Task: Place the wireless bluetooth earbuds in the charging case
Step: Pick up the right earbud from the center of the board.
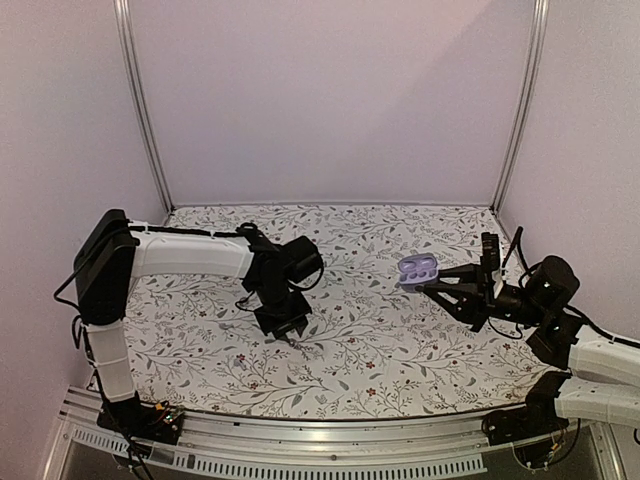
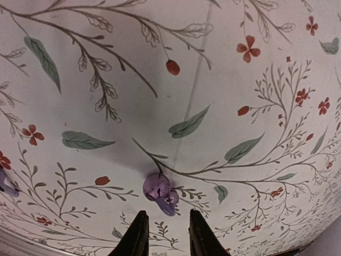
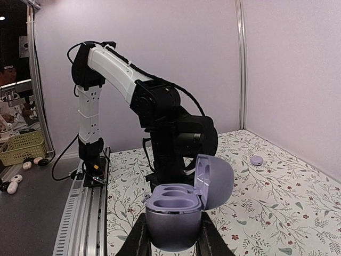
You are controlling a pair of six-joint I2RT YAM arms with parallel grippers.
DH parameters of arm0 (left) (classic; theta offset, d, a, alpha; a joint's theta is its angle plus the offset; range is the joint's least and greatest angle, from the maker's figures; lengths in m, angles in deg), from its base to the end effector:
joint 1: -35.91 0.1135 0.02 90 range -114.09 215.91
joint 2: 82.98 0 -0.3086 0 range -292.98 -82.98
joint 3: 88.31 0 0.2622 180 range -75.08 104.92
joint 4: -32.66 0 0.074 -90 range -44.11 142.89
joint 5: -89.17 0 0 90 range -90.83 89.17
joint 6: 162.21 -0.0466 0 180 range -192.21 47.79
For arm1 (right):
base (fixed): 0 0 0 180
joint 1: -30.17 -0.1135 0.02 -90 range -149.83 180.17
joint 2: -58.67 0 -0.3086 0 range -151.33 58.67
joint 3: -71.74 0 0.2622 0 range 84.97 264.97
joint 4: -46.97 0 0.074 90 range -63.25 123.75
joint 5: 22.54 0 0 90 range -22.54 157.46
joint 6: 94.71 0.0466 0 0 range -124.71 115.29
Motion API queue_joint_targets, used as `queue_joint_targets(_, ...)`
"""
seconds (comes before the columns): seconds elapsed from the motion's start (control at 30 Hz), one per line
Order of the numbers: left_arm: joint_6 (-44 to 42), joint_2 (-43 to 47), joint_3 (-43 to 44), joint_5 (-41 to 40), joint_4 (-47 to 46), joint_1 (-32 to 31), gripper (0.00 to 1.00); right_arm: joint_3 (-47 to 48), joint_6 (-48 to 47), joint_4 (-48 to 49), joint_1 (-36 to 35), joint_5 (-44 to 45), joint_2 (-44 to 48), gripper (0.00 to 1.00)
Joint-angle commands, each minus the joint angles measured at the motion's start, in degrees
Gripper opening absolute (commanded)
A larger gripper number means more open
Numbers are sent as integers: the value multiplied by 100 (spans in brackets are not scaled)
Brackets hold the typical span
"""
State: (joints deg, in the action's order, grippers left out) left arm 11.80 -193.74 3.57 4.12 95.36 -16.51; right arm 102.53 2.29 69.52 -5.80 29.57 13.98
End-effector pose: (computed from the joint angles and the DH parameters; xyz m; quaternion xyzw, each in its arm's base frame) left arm 0.2378 -0.3156 0.1981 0.2682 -0.9596 0.0841 0.0128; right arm 0.1164 0.1199 0.2842 -0.3926 0.5353 0.4596 0.5900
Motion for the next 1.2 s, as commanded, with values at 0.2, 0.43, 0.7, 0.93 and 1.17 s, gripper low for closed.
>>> queue_joint_targets(0.2, -110, -286, 51, 184, -32, 106, 24, 5, -56, -31, 35, 145, 73, 0)
queue_joint_targets(0.43, -165, -335, 90, 220, -22, 116, 15, 15, -21, -11, 94, 115, 24, 0)
queue_joint_targets(0.7, -217, -269, 10, 234, -42, 136, 0, 14, 28, -3, 142, 89, -7, 0)
queue_joint_targets(0.93, -979, -19, 65, -57, -183, 104, 0, 53, 63, -30, 149, 85, -77, 0)
queue_joint_targets(1.17, -4634, 1130, 109, -564, -1138, 98, 0, 300, 120, -340, 147, -383, -230, 2)
